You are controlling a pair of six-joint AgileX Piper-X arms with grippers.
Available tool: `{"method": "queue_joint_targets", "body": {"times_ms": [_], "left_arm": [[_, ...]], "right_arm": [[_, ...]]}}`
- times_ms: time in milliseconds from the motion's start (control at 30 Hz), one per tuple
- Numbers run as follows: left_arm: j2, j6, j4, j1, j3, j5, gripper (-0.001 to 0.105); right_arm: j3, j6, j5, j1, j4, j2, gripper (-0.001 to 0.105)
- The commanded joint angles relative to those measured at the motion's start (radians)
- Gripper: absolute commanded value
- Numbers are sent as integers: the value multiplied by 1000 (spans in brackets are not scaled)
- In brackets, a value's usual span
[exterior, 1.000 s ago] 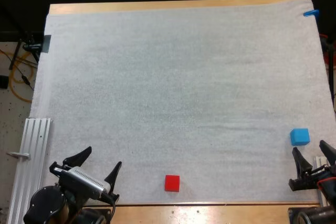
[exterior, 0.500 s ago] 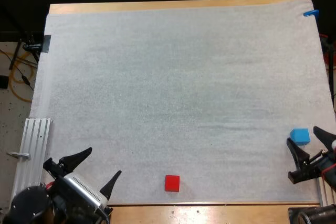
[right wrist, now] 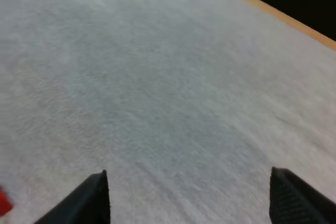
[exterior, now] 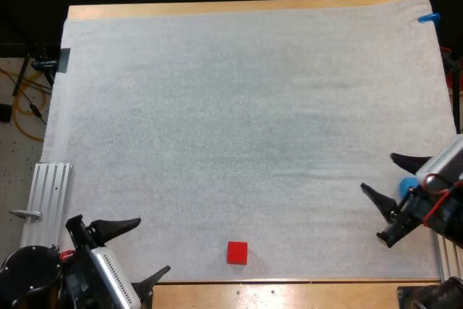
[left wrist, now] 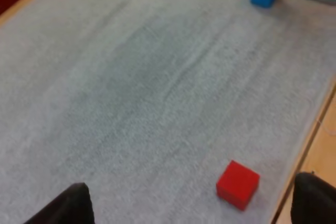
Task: Stack red cube on blue cube
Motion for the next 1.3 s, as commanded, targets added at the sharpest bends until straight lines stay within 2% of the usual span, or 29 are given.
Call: {"method": "queue_joint_targets", "body": {"times_ms": [0,233,433,600,833,1000,1267], "left_arm": [[2,3,27,-5,-9,4,74],[2,3,34,-4,-8,4,74],[2,3,34,-4,-8,4,74],[2,3,34,-4,-8,4,74],[2,3,34,-4,-8,4,74],[2,3,34,-4,-8,4,74],[2,3,34,-4,-8,4,74]], "right_arm": [[-18,-24,-10,24,-4,17,62],[-36,-112,-12,211,-5,128,62],[-36,-122,1,398,-12,253,62],[-36,-85,96,513,-59,375,62],[-36,-27,100,645,-107,535,62],[-36,12,100,700,-167,628,62],[-36,13,76,713,-246,759,62]]}}
